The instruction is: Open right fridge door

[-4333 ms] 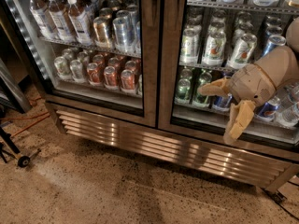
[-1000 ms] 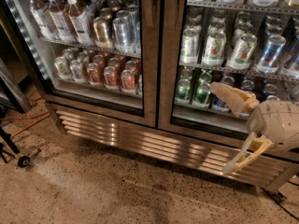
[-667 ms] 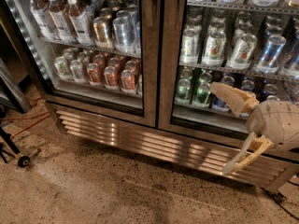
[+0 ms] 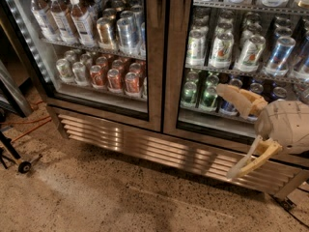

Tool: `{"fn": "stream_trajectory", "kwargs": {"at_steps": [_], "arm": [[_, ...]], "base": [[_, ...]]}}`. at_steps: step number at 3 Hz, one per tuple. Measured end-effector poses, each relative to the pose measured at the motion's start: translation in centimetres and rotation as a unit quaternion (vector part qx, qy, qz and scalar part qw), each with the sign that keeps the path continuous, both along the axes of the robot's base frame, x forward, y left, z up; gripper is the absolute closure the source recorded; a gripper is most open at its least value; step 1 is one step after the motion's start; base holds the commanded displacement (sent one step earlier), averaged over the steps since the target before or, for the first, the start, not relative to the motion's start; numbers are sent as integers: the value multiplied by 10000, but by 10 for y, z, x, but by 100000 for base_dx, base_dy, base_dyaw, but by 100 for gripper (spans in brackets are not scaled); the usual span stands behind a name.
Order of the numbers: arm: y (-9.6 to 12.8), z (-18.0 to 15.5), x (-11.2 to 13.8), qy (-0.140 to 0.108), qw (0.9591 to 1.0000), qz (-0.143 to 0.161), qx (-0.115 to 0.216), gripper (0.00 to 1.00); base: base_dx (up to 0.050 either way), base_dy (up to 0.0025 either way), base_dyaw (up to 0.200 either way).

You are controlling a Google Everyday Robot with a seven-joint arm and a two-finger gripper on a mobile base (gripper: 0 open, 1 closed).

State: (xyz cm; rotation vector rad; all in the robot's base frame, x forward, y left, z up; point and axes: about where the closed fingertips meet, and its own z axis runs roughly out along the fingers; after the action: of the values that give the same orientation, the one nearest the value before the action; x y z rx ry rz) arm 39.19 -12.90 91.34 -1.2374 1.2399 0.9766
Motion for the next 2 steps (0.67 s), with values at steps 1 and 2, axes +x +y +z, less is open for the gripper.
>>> {"fn": "stream_trajectory", "kwargs": {"at_steps": [1,2], "arm": [[1,19,6,-113,9999,-81,-32,0],[8,54,3,-395,9991,-110,-97,0]], "base": [[0,0,0],[0,0,0]]}}
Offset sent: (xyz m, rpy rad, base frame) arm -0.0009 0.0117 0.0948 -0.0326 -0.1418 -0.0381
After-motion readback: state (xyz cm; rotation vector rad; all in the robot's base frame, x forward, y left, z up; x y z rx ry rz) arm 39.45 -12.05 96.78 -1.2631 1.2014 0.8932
